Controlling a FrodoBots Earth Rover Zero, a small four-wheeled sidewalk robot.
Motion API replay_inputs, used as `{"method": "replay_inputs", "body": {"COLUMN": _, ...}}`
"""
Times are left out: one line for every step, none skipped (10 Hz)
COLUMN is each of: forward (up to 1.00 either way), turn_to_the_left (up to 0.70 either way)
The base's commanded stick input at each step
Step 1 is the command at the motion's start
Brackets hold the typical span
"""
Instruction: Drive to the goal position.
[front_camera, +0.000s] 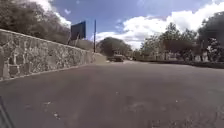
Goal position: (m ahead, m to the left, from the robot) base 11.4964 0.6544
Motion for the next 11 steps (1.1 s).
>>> {"method": "replay_inputs", "body": {"forward": 0.85, "turn_to_the_left": 0.01}}
{"method": "replay_inputs", "body": {"forward": 0.85, "turn_to_the_left": 0.01}}
{"method": "replay_inputs", "body": {"forward": 0.85, "turn_to_the_left": 0.01}}
{"method": "replay_inputs", "body": {"forward": 0.85, "turn_to_the_left": 0.01}}
{"method": "replay_inputs", "body": {"forward": 0.85, "turn_to_the_left": 0.01}}
{"method": "replay_inputs", "body": {"forward": 0.85, "turn_to_the_left": 0.01}}
{"method": "replay_inputs", "body": {"forward": 0.85, "turn_to_the_left": 0.01}}
{"method": "replay_inputs", "body": {"forward": 0.85, "turn_to_the_left": 0.01}}
{"method": "replay_inputs", "body": {"forward": 0.85, "turn_to_the_left": 0.01}}
{"method": "replay_inputs", "body": {"forward": 0.85, "turn_to_the_left": 0.01}}
{"method": "replay_inputs", "body": {"forward": 0.85, "turn_to_the_left": 0.01}}
